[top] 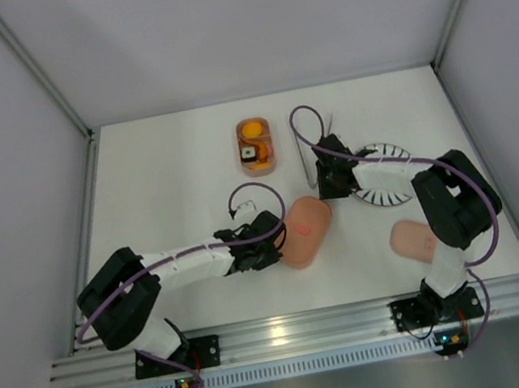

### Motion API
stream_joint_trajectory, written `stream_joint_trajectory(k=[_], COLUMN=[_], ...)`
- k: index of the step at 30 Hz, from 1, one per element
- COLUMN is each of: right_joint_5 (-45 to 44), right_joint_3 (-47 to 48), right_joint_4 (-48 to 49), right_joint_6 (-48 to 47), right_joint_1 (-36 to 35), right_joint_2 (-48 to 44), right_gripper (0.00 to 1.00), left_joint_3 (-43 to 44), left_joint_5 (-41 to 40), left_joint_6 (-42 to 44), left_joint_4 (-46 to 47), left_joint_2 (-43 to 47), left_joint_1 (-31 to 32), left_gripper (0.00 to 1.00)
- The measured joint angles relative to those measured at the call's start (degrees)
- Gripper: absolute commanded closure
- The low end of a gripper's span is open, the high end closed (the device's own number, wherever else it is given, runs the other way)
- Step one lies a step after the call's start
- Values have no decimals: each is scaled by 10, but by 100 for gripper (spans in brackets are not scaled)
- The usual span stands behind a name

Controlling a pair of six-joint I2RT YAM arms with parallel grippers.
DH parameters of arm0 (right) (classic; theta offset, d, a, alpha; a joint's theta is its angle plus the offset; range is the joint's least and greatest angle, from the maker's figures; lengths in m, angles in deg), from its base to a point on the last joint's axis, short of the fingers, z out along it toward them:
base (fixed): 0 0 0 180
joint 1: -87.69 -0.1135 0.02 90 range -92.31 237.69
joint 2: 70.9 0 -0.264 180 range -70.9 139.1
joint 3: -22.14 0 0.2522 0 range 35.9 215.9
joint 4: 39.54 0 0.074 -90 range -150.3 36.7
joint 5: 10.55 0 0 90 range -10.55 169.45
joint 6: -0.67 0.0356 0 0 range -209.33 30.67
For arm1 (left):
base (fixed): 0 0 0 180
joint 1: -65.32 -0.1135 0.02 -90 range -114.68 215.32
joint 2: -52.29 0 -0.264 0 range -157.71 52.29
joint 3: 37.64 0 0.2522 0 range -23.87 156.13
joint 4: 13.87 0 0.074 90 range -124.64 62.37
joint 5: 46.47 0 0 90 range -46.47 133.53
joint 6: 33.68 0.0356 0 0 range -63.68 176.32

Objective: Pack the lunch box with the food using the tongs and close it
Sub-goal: Close the box lid on the packing box.

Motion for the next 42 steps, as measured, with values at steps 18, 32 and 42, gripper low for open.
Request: stream_joint_trajectory(k=[18,32,42], right_joint_5=[0,4,7], right_joint_3=[-54,-54,-54], right_joint_4=[28,22,21], right_joint_6=[6,6,5], right_joint_1=[3,4,8], right_joint_2=[-69,-53,-51], right_gripper=[70,70,70], left_joint_3=[59,-12,-110], left_joint_5=[27,39,38], left_joint_6=[46,-24,-122], left_joint_4=[-16,47,156], left_joint_2=[-54,8,50], left_joint_1=[-12,66,98], left_gripper=[85,91,94])
